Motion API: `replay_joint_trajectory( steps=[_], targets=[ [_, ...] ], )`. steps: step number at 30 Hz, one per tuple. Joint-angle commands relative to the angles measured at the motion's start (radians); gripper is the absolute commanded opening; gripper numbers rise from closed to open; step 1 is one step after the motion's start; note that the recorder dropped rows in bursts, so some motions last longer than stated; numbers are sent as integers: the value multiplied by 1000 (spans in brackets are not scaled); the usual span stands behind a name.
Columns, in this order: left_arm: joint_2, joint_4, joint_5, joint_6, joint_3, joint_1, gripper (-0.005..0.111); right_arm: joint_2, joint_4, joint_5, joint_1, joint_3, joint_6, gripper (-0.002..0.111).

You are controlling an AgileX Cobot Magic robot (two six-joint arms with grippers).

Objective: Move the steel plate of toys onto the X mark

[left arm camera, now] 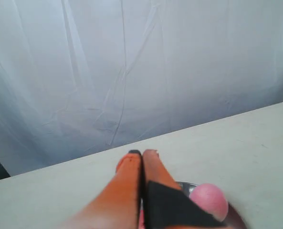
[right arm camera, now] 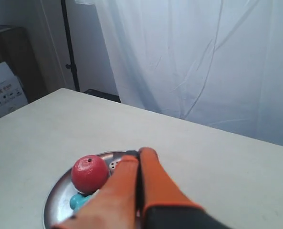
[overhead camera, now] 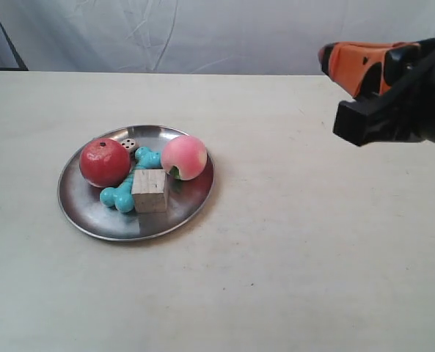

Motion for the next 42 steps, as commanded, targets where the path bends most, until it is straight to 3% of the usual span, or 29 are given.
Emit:
replay_joint_trajectory(
  steps=[1, 11, 21, 29, 42],
  targets=[
    [-29, 32, -51, -12, 51, -5, 0, 1, 4, -71, 4, 63, -4, 0],
    [-29, 27, -81, -12, 56, -7, 0, 23, 1, -29, 4, 72, -4, 0],
    [-31, 25, -99, -9, 56, -63, 0, -18, 1, -29, -30, 82, -4, 0],
    [-33, 23, -91, -9, 56, -63, 0, -266, 1, -40, -303, 255, -4, 0],
    [-33, -2, -91, -9, 56, -63, 0, -694, 3, -49, -598, 533, -4, 0]
  ],
)
